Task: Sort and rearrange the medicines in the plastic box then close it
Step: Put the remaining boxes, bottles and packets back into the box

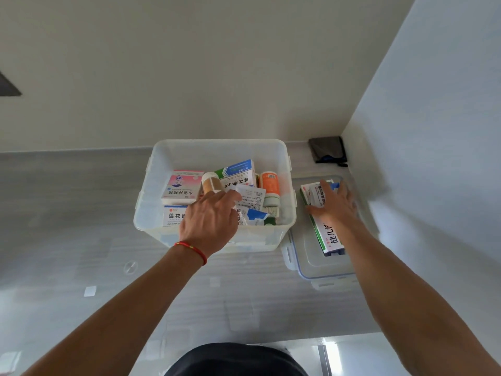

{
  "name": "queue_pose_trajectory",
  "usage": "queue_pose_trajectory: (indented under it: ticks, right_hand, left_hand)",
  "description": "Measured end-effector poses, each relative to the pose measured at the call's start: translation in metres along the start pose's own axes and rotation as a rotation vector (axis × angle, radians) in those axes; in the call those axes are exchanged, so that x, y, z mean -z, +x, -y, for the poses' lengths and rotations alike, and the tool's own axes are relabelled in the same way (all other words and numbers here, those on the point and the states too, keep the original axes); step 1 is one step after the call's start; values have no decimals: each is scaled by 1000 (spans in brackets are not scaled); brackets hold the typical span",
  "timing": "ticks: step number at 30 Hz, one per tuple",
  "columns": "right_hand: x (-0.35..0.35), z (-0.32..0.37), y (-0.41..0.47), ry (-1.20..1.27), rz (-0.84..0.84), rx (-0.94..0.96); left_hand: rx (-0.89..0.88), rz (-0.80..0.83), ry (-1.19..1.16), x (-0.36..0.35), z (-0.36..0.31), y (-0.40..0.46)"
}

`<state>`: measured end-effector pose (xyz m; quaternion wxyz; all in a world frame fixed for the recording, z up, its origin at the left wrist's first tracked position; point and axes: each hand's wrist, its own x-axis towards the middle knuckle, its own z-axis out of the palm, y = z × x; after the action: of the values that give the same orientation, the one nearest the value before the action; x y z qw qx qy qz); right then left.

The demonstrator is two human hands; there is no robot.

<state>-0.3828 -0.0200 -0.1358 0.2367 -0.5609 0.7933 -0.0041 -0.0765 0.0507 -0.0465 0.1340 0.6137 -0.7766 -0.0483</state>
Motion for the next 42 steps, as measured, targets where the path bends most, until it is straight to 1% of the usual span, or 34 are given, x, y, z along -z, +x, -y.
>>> queue_pose_trajectory:
  ticks: [2,4,7,9,12,16,18,21,24,26,28,29,30,31,33,34,35,36,38,39,41,42]
  right_hand:
    - [-6,-3,6,20,3,4]
    - [-15,-6,8,-5,-33,20]
    - [-22,-12,9,0,-65,89]
    - [-20,-21,11,64,-59,152]
    - [-14,-34,13,224,-35,215]
    - [-7,-43,9,373,14,163]
    - [-3,-47,6,381,-51,125]
    - [5,-54,-7,380,-207,57]
    - [22,-45,-29,475,-370,46]
    - [41,-21,-47,601,-457,49]
    - [60,14,-70,849,-451,111]
    - [68,35,-83,967,-413,180]
    - [73,56,-96,1051,-351,266]
    - [74,77,-108,1095,-265,358]
    - [70,117,-126,1061,-86,473]
    - [65,133,-131,988,-18,490]
    - [59,145,-133,899,11,492]
    - [54,151,-132,824,2,490]
    - [51,152,-124,768,-85,475]
    - [53,147,-118,784,-132,462]
    - [59,128,-107,869,-203,392]
    - [62,114,-101,895,-233,331]
  left_hand:
    - [6,-2,8,1,-1,0]
    - [17,3,9,1,-1,0]
    - [23,0,15,0,-1,1]
    - [12,-26,18,-1,-1,1]
    - [5,-42,13,-3,-1,1]
    - [1,-62,4,-3,-1,0]
    - [1,-60,-4,-2,-2,0]
    - [-7,-66,-20,-3,0,-1]
    - [2,-72,-50,-4,0,-1]
    - [27,-55,-99,-3,-1,0]
    - [59,-19,-190,0,0,4]
    - [88,0,-291,3,1,6]
    - [119,17,-452,6,2,8]
    - [152,39,-676,12,1,10]
    - [226,89,-1140,23,-1,13]
    - [259,96,-1266,24,-1,14]
    - [299,78,-1301,25,1,16]
    - [349,38,-1276,26,3,18]
    - [483,-56,-1206,27,13,24]
    - [542,-68,-1215,25,21,28]
    - [596,7,-1264,26,32,37]
    - [599,50,-1199,26,36,40]
